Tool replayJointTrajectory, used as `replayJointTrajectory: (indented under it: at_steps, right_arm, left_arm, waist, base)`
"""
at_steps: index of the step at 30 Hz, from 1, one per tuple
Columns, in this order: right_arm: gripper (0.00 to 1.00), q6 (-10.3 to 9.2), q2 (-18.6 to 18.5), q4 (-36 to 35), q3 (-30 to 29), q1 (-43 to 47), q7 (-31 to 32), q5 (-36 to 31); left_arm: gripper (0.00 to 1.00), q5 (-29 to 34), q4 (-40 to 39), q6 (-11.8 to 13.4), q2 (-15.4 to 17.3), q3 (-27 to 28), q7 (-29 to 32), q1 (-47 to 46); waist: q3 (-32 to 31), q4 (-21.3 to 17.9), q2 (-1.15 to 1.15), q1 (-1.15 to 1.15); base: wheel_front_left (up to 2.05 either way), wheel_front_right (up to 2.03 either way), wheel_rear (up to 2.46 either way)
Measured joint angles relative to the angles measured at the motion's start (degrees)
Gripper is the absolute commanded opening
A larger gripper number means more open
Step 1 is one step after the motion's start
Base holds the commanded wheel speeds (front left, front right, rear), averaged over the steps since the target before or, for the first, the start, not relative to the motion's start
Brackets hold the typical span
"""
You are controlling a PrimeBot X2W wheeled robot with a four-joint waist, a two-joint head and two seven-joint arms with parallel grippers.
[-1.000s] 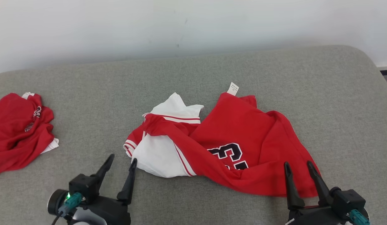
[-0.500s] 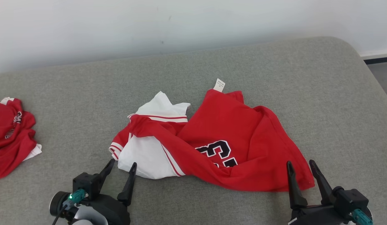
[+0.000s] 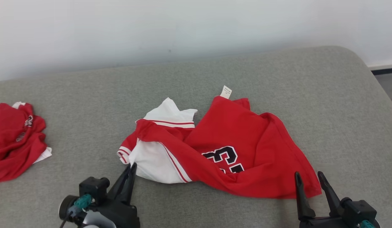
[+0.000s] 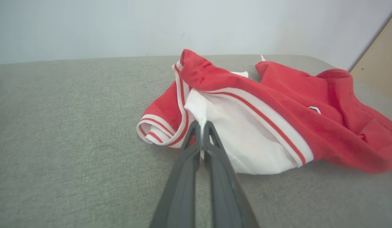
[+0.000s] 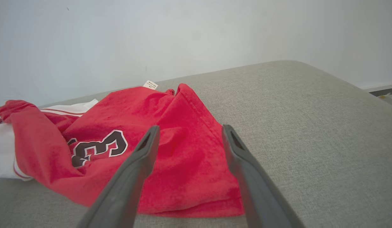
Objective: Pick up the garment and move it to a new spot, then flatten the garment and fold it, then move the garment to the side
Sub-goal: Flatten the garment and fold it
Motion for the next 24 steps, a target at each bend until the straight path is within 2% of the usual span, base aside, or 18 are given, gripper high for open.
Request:
replayJointTrajectory:
  at_steps: [5, 11, 18, 19, 20, 24]
  right_arm:
    - [1.0, 0.0, 0.2, 0.3, -0.3, 0.9, 0.0, 0.3]
    - [1.0, 0.0, 0.6, 0.5, -0.3, 1.2, 0.0, 0.3]
    - [1.0, 0.0, 0.6, 1.2, -0.5, 1.2, 0.0, 0.5]
    - [1.0, 0.0, 0.6, 1.3, -0.5, 1.3, 0.0, 0.5]
    - [1.0, 0.0, 0.6, 1.3, -0.5, 1.3, 0.0, 0.5]
    - [1.0, 0.0, 0.6, 1.3, -0.7, 1.4, 0.0, 0.5]
  left_arm:
    - [0.0, 0.1, -5.8, 0.0, -0.3, 1.1, 0.0, 5.1]
    - [0.0, -2.0, -11.2, 3.1, 0.7, 4.7, 0.0, 16.6]
    - [0.0, -3.9, -10.7, 4.5, 0.3, 5.4, 0.5, 22.3]
    - [0.63, -4.0, -10.7, 4.5, 0.2, 5.4, 0.5, 22.3]
    - [1.0, -4.0, -10.5, 4.5, 0.2, 5.7, 0.5, 22.3]
    - [1.0, -3.7, -11.0, 4.8, -0.1, 6.4, 0.2, 21.4]
  waist:
    - [-1.4, 2.4, 0.0, 0.0]
    - [-3.0, 5.3, 0.0, -0.01]
    - [-2.9, 5.5, 0.0, 0.01]
    - [-3.0, 5.5, 0.0, 0.01]
    - [-3.1, 5.5, 0.0, 0.0]
    - [-3.9, 5.4, 0.0, 0.0]
  base:
    - [0.0, 0.0, 0.0]
    - [0.0, 0.0, 0.0]
    - [0.0, 0.0, 0.0]
    - [0.0, 0.0, 0.0]
    - [0.0, 0.0, 0.0]
    - [0.0, 0.0, 0.0]
